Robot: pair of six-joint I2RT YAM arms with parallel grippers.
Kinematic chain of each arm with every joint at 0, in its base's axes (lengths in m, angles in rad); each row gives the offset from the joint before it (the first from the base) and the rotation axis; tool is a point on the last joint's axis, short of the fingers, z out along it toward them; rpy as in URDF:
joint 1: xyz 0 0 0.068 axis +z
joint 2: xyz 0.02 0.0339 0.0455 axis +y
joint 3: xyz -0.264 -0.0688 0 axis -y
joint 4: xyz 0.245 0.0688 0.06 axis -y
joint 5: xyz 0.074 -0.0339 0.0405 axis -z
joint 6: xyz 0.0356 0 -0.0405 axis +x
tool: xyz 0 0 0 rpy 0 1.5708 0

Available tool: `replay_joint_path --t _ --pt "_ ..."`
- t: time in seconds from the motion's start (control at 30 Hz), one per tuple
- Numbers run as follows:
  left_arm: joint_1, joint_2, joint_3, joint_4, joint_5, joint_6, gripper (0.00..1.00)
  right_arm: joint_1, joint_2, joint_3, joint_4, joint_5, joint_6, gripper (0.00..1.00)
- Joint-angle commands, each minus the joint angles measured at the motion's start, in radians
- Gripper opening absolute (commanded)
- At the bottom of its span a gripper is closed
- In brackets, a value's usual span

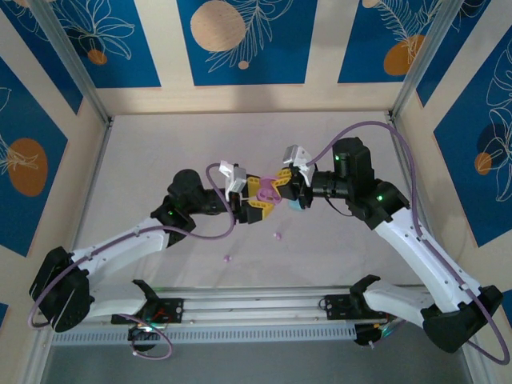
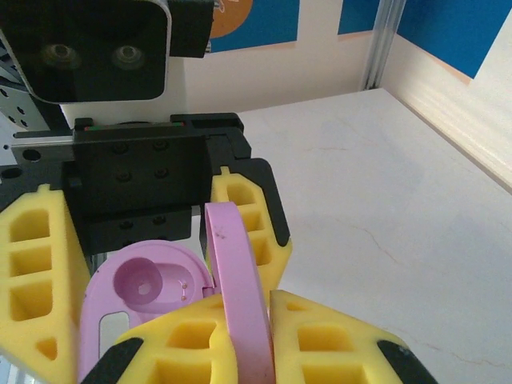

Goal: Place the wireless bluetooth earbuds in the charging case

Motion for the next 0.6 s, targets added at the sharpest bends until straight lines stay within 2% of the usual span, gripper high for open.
replay_joint_path --t 0.0,0.07,0.2,0.3,0.57 --pt "-0.008 0.002 0.033 0.007 0.003 0.000 0.47 0.006 -0.020 -0.009 0.028 -0.006 -0.007 0.06" --pt "-0.008 0.000 0.033 0.002 0.001 0.008 0.46 0.006 -0.019 -0.010 0.032 -0.007 0.001 0.07" --pt "-0.008 -0.007 0.033 -0.013 0.004 0.025 0.58 0.004 -0.018 -0.013 0.037 -0.006 0.009 0.07" --pt "-0.008 -0.008 0.035 -0.012 0.009 0.030 0.61 0.004 -0.017 -0.014 0.036 -0.004 0.011 0.07" --pt "-0.009 -0.004 0.041 -0.009 -0.006 0.030 0.45 0.004 -0.015 -0.012 0.025 -0.007 0.008 0.08"
